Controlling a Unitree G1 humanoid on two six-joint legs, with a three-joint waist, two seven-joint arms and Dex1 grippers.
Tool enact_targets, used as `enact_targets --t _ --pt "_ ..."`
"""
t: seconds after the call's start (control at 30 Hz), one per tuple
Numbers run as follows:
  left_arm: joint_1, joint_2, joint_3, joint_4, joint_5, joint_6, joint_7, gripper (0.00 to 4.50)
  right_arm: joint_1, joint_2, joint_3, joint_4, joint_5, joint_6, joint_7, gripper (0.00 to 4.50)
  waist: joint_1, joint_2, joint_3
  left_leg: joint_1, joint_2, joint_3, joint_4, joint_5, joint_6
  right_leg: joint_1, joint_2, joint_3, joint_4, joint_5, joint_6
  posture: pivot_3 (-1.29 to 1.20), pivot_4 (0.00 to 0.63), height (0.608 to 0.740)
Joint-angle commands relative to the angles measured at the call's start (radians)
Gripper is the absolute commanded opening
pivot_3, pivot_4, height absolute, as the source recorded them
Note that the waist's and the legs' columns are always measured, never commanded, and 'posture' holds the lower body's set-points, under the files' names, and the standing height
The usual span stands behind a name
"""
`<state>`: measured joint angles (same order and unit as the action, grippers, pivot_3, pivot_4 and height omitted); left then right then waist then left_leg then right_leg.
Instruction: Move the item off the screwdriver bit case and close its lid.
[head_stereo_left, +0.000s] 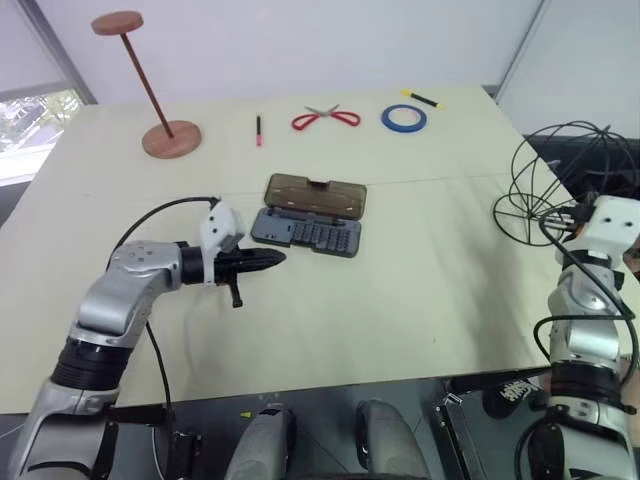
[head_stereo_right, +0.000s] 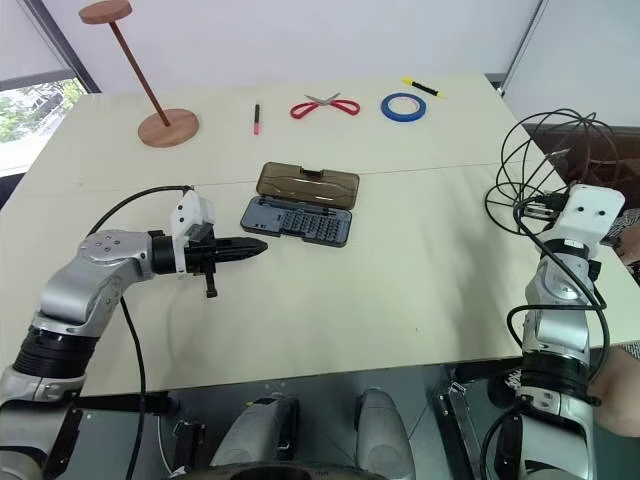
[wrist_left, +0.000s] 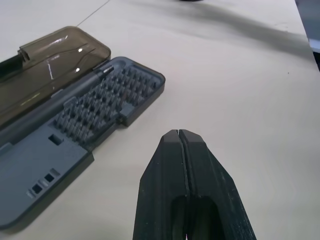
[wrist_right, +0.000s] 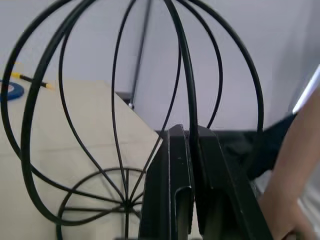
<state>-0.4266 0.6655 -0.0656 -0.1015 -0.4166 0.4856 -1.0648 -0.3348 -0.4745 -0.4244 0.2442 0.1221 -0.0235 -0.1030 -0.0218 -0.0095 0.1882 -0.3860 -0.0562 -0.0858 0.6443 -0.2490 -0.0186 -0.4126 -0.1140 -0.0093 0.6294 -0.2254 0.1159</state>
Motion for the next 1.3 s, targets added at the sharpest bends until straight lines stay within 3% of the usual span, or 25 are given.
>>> enact_targets --t 0.03,0.33,0.7,0.8,1.0,1.03,1.3 --pt "-0.011 0.002 0.004 -0.026 0.004 -0.018 0.0 0.0 0.03 0.018 -0.007 -0.02 0.016 0.085 0.006 0.06 0.003 0.0 0.0 0.0 0.0 0.0 0.0 0.0 0.0 0.0 0.0 0.0 0.0 0.0 0.0 0.0 0.15 0.74" --pt "-0.022 -0.016 -0.001 -0.017 0.007 -0.019 -0.001 0.0 0.012 -0.001 -0.02 -0.067 0.016 0.169 0.01 0.06 0.005 -0.001 -0.001 0.0 0.0 0.0 0.0 0.0 0.0 0.001 0.0 0.0 -0.001 0.0 0.0 0.0 0.15 0.74" --pt "-0.02 -0.034 -0.007 -0.023 0.021 -0.017 0.002 0.0 -0.126 -0.074 -0.012 0.034 0.0 0.18 0.037 0.06 0.002 0.0 0.0 -0.001 0.0 0.002 0.0 0.0 0.0 -0.001 0.0 0.0 -0.001 0.0 0.0 0.0 0.15 0.74" --pt "-0.02 -0.034 -0.006 -0.023 0.023 -0.018 0.003 0.0 -0.143 -0.083 -0.007 0.05 -0.004 0.176 0.044 1.02 0.002 0.0 0.0 -0.001 0.0 0.002 -0.001 0.0 0.0 -0.001 0.0 0.0 -0.001 0.0 0.0 0.0 0.15 0.74" --pt "-0.014 -0.035 -0.007 -0.031 0.023 -0.015 0.008 0.0 -0.122 -0.071 -0.017 -0.01 0.016 0.222 0.042 4.18 0.005 0.0 0.0 -0.005 0.0 0.002 -0.001 0.0 0.0 -0.005 -0.001 0.001 -0.001 0.001 0.002 0.0 0.15 0.74" --pt "-0.012 -0.034 -0.007 -0.031 0.023 -0.016 0.007 0.0 -0.113 -0.07 -0.024 -0.038 0.024 0.249 0.041 4.43 0.005 0.0 0.0 -0.005 0.0 0.002 -0.001 0.0 0.0 -0.005 -0.001 0.001 -0.001 0.001 0.002 0.0 0.15 0.74" --pt "-0.018 -0.032 0.002 -0.016 0.023 -0.018 0.003 0.0 0.072 -0.093 -0.099 -0.453 0.042 0.562 0.042 4.43 0.011 0.001 0.0 -0.006 0.0 0.001 -0.001 0.0 0.0 -0.006 -0.001 0.001 -0.001 0.001 0.002 0.0 0.15 0.74"
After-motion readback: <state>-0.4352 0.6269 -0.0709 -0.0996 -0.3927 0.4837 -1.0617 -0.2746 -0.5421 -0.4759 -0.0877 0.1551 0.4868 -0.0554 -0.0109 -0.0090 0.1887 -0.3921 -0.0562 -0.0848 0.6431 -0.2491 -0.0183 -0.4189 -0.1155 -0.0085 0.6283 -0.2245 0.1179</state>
